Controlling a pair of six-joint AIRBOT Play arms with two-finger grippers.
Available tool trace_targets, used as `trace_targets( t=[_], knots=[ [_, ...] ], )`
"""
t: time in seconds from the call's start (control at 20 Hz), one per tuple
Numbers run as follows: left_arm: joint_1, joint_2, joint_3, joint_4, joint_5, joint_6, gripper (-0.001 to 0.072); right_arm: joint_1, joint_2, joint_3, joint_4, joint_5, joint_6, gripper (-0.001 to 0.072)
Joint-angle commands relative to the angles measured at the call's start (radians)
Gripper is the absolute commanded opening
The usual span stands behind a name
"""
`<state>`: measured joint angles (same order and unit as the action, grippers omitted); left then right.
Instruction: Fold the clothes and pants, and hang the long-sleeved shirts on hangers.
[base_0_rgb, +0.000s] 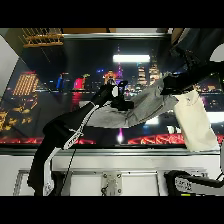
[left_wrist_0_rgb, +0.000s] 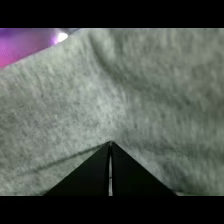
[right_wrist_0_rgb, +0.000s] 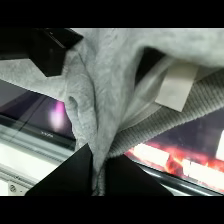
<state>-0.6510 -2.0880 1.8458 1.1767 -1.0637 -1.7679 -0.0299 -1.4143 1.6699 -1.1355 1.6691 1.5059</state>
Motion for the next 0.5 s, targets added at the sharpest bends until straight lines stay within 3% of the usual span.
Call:
trace_targets(
  t=[0.0,0.45],
  knots=[
    [-0.008,-0.021,0.013,-0.002,-0.018,-0.002,0.0007,0.040,0.000,0.054,-0.009,0.008,0.018,0.0018],
    [0.126,0.059,0.192,0.011,-0.068,0.000,0.0007,0.185,-0.003,0.064,-0.009,-0.044,0.051,0.0018]
  ],
)
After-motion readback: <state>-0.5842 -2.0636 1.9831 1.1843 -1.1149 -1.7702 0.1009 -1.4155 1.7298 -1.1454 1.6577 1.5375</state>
